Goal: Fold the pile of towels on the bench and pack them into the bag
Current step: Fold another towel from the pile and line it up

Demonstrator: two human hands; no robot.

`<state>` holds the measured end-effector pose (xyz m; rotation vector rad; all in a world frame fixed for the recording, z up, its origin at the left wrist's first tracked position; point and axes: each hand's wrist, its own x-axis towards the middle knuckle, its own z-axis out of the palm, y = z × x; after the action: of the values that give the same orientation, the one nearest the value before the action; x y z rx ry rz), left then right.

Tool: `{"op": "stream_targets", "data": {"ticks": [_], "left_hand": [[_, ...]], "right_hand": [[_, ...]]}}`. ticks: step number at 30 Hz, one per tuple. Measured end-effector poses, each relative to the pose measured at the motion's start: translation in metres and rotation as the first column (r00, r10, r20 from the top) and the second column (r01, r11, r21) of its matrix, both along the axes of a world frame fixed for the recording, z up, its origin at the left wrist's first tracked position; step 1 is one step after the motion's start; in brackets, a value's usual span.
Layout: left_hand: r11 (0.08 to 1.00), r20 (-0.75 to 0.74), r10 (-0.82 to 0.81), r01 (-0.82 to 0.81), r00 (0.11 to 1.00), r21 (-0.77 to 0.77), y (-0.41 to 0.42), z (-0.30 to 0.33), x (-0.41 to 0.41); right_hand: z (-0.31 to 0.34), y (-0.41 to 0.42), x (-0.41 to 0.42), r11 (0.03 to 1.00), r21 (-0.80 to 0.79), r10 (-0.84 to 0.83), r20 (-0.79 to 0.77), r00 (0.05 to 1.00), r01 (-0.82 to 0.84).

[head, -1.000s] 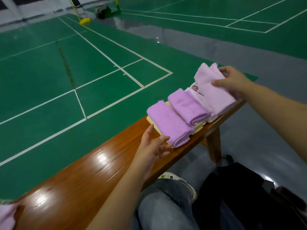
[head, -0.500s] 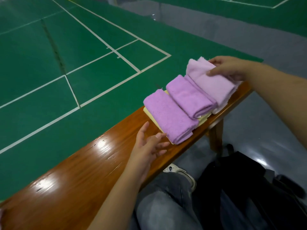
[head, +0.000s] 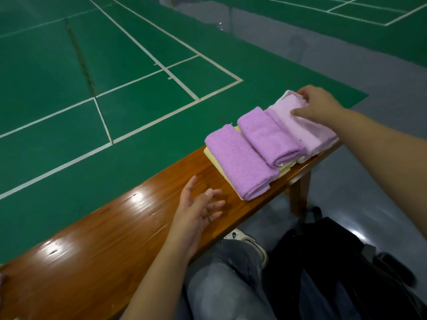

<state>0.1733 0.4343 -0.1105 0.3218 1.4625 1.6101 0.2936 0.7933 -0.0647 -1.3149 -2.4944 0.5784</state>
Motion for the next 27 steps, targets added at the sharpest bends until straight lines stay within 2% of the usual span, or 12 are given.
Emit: {"op": "stream_targets", "data": {"ticks": [4,9,15,18,21,23,25,27], "left_hand": [[0.999,0.018,0.030,-0.031,0.999,0.026,-0.015,0.009,0.003],[0.987,0.039,0.147,-0.150,0.988,0.060,-0.055,0.022,-0.001],[0.878,0.114,0.459,-0.469,0.881,0.095,-0.150,0.020,-0.030],[0.798,0.057,0.597,-0.599,0.800,0.056,-0.213,0.025,-0.039],[0.675,-0.108,0.733,-0.738,0.672,-0.015,-0.273,0.026,-0.048],[0.546,-0.367,0.761,-0.834,0.535,-0.083,-0.314,0.022,-0.056],[0.385,-0.680,0.626,-0.910,0.382,-0.156,-0.354,0.018,-0.062],[0.213,-0.878,0.380,-0.951,0.291,-0.223,-0.392,0.013,-0.067]], "right_hand": [[0.017,-0.065,-0.023,0.972,0.051,0.233,-0.115,0.966,-0.229],[0.031,-0.177,-0.052,0.856,-0.044,0.501,-0.180,0.847,-0.516],[0.017,-0.318,-0.100,0.713,-0.121,0.601,-0.402,0.691,-0.691],[0.003,-0.386,-0.122,0.611,-0.184,0.647,-0.445,0.620,-0.770],[-0.009,-0.443,-0.138,0.500,-0.260,0.677,-0.476,0.561,-0.826],[-0.014,-0.474,-0.145,0.433,-0.296,0.690,-0.500,0.524,-0.852],[-0.017,-0.498,-0.150,0.380,-0.321,0.708,-0.503,0.496,-0.868],[-0.019,-0.516,-0.154,0.359,-0.329,0.729,-0.485,0.483,-0.873]]}}
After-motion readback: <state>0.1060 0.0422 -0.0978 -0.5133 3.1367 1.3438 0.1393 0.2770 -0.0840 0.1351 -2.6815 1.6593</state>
